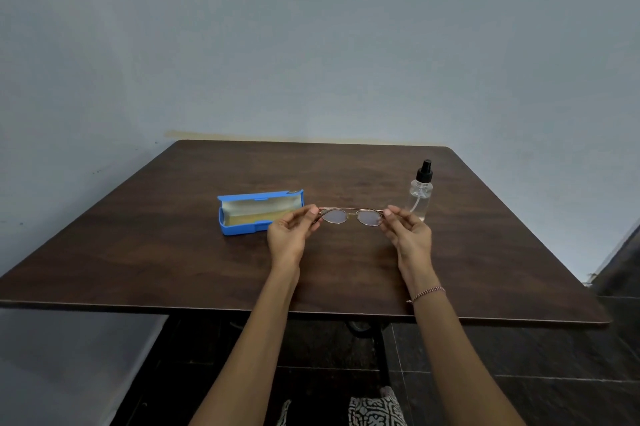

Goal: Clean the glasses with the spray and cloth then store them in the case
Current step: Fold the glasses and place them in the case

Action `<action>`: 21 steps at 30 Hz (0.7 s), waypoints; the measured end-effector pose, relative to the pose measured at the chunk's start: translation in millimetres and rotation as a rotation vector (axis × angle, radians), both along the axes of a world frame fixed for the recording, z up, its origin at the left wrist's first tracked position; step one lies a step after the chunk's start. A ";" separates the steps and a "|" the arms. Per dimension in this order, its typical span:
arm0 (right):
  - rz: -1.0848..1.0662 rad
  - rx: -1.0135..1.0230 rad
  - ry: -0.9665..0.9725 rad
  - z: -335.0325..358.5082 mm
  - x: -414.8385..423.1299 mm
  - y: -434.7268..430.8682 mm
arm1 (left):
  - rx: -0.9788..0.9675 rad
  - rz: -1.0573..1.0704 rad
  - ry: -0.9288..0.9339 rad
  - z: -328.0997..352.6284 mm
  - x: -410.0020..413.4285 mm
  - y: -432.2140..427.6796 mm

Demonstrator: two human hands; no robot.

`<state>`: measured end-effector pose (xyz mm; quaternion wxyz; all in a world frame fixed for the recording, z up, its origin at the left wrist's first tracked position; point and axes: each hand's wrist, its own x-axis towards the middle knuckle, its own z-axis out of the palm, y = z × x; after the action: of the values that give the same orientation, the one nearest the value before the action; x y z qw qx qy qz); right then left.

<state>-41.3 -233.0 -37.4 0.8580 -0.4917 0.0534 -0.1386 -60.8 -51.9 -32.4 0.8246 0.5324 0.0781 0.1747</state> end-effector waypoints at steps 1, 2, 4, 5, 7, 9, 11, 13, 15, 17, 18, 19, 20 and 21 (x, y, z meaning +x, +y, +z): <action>-0.004 0.007 0.004 -0.3 -0.3 6.3 | 0.039 -0.003 -0.008 0.6 -2.0 6.2; -0.008 0.017 0.007 -0.5 -0.5 13.0 | 0.099 0.003 -0.008 1.0 -3.7 12.9; -0.017 0.038 0.015 0.7 -0.2 27.2 | 0.239 0.043 0.009 3.1 -6.8 26.2; -0.017 0.042 0.019 2.1 0.2 34.5 | 0.282 0.067 0.023 4.3 -7.9 32.7; -0.007 0.036 0.023 6.0 2.1 48.9 | 0.320 0.116 0.056 7.6 -9.6 45.2; 0.031 0.025 0.029 10.3 4.3 63.5 | 0.318 0.164 0.092 9.8 -10.4 57.9; 0.099 0.017 0.020 13.4 6.1 77.8 | 0.311 0.217 0.131 11.7 -11.4 71.1; 0.178 -0.001 -0.008 14.1 7.5 89.9 | 0.304 0.263 0.159 12.8 -11.5 84.4; 0.260 -0.053 -0.033 13.3 8.3 98.3 | 0.296 0.293 0.169 13.5 -10.7 95.4; 0.311 -0.136 -0.038 11.1 10.4 103.7 | 0.309 0.310 0.186 14.1 -8.8 104.3; 0.315 -0.197 -0.031 10.0 12.0 105.7 | 0.325 0.313 0.192 14.3 -7.6 108.0; 0.306 -0.284 -0.021 8.7 13.8 107.3 | 0.345 0.315 0.195 14.6 -6.5 111.2; 0.285 -0.398 -0.009 7.4 15.8 108.7 | 0.365 0.318 0.201 15.0 -5.2 114.4; 0.261 -0.522 -0.001 6.0 17.7 109.6 | 0.388 0.320 0.212 15.4 -3.7 117.6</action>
<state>-23.6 -123.4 -31.4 0.7131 -0.6984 -0.0482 -0.0365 -64.5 65.7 -17.0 0.6563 0.6767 0.2122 0.2574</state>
